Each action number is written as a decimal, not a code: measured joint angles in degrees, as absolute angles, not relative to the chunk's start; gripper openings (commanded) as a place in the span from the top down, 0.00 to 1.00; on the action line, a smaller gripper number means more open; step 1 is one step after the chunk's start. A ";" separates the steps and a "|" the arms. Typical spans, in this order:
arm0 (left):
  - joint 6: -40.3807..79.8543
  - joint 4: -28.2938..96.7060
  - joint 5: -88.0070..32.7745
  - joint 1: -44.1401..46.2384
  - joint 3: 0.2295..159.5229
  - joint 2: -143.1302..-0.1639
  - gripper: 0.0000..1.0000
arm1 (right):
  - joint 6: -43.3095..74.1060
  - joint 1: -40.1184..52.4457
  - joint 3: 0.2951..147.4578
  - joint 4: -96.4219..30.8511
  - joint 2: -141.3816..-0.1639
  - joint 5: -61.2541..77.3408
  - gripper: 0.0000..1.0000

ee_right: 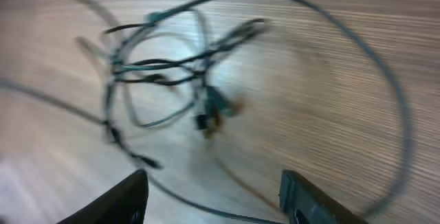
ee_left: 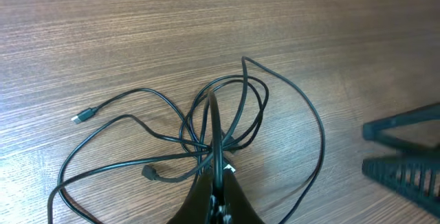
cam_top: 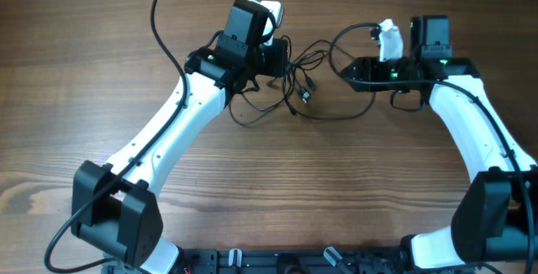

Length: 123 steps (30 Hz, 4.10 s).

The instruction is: Untangle cables

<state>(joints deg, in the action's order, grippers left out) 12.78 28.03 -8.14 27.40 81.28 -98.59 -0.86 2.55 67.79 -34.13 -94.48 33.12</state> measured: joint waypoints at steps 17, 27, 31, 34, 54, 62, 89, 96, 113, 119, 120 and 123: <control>12.80 28.32 -7.94 27.40 81.28 -83.11 0.96 | 14.31 8.78 58.85 -17.45 -94.48 25.63 0.36; 12.80 29.82 -7.92 27.42 81.28 -82.98 0.96 | 15.44 14.90 58.83 -13.93 -94.48 24.16 0.30; 12.80 29.91 -7.92 27.70 81.28 -82.98 0.96 | 29.17 16.34 58.83 -13.26 -94.48 16.25 0.30; 12.80 30.00 -7.90 28.42 81.28 -82.98 0.96 | 37.60 17.52 58.83 -11.92 -94.48 13.13 0.30; 12.80 31.97 -7.90 29.36 81.28 -82.98 0.96 | 51.40 22.68 58.83 -7.33 -94.63 6.76 0.30; 12.80 32.18 -7.90 29.36 81.28 -82.98 0.96 | 53.98 24.67 58.81 -6.33 -98.04 5.85 0.96; 7.57 33.80 1.61 2.83 81.28 -82.96 0.96 | 33.06 -12.99 58.63 -25.69 -98.17 -7.07 0.96; 7.57 36.67 -8.36 -7.64 81.25 -82.98 0.95 | 32.47 -16.69 58.63 -26.57 -98.17 -4.56 0.96; 7.79 40.97 -9.32 2.63 81.28 -82.98 0.96 | 29.52 10.63 58.59 -19.86 -98.17 4.29 0.96; 7.81 41.01 -10.41 2.63 81.28 -82.98 0.95 | 28.12 11.81 58.61 -23.16 -98.17 3.57 0.96; 7.79 40.99 -10.46 2.63 81.28 -82.98 0.95 | 27.92 11.81 58.57 -25.06 -98.28 2.20 0.96; 7.81 41.06 -10.59 2.63 81.28 -82.98 0.95 | 24.75 11.81 58.57 -25.43 -98.28 -0.47 0.92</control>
